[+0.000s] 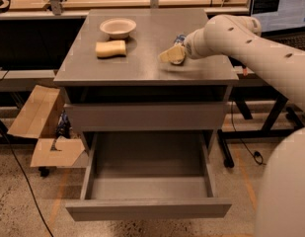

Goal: Place redbull can into middle drawer

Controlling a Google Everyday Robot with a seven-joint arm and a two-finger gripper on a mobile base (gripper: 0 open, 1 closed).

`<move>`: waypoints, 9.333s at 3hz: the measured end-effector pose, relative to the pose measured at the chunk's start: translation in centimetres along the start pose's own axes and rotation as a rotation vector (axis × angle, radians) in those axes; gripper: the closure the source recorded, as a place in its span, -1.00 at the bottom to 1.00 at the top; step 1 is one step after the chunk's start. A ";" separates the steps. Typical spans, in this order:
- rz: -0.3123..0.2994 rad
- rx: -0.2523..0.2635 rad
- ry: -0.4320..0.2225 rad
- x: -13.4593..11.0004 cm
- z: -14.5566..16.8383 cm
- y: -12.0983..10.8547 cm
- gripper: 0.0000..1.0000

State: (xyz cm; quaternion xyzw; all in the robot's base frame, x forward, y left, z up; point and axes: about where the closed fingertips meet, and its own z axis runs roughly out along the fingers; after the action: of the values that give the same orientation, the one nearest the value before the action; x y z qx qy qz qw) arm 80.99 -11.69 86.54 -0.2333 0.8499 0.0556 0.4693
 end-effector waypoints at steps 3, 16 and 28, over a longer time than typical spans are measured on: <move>0.099 0.001 0.022 0.7 4.4 -1.3 -0.17; -0.310 -0.256 0.066 20.2 -16.2 13.7 1.00; 0.011 -0.544 0.158 44.2 11.4 21.2 1.00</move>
Offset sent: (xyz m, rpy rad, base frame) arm 0.0498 -0.0105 -0.0352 0.0977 0.0658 -0.0947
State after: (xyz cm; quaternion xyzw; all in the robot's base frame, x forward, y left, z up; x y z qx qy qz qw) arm 60.32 -4.61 41.19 -0.3497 0.8390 0.2656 0.3213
